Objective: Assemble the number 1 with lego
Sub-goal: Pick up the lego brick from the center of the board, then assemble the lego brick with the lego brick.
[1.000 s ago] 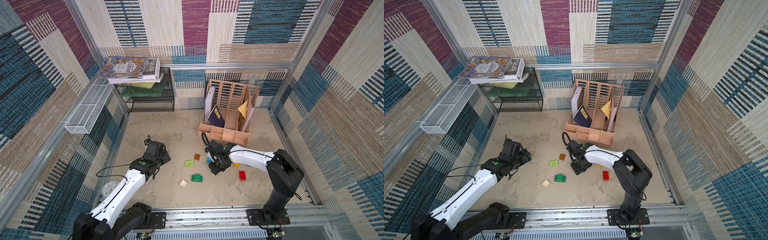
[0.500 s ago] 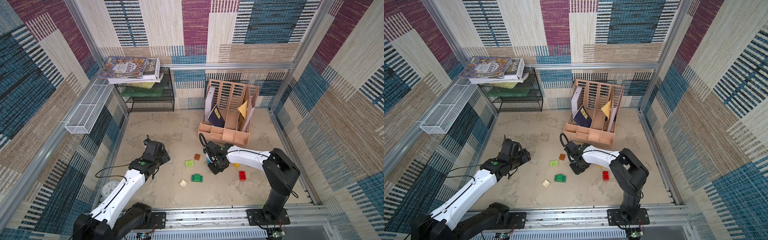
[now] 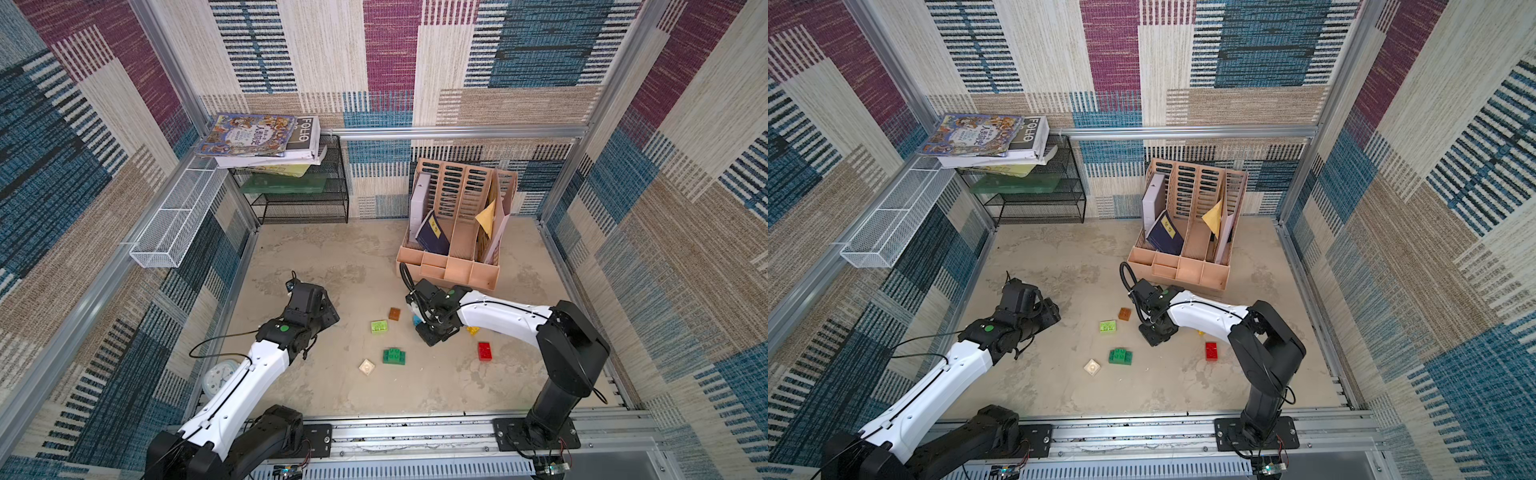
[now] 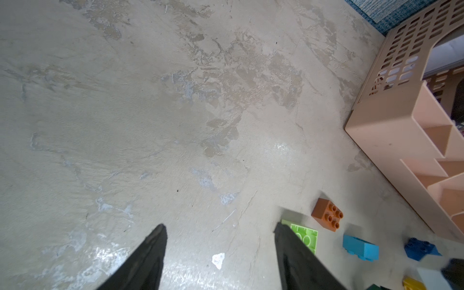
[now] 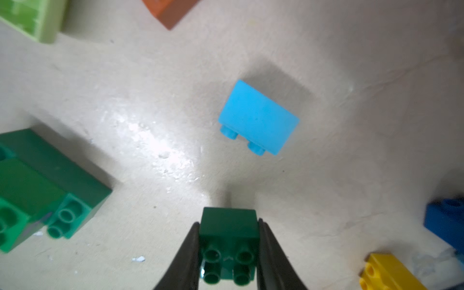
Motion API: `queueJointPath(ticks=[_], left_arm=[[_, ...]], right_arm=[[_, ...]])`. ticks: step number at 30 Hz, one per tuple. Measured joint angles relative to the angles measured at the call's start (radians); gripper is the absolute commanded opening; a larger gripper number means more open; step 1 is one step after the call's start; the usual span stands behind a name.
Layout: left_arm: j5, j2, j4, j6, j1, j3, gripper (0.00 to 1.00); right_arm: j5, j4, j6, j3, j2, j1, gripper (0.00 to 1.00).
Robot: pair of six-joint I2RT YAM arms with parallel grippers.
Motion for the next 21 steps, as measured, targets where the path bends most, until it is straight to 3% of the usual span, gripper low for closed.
queueJointPath(ticks=[11, 21], left_arm=[[0.023, -0.048, 0.009, -0.042, 0.023, -0.073, 0.71], [0.046, -0.127, 0.010, -0.116, 0.071, -0.157, 0.71]], right_arm=[[-0.121, 0.025, -0.448, 0.018, -0.129, 0.124, 0.24], [-0.165, -0.016, -0.632, 0.198, 0.040, 0.196, 0.23]])
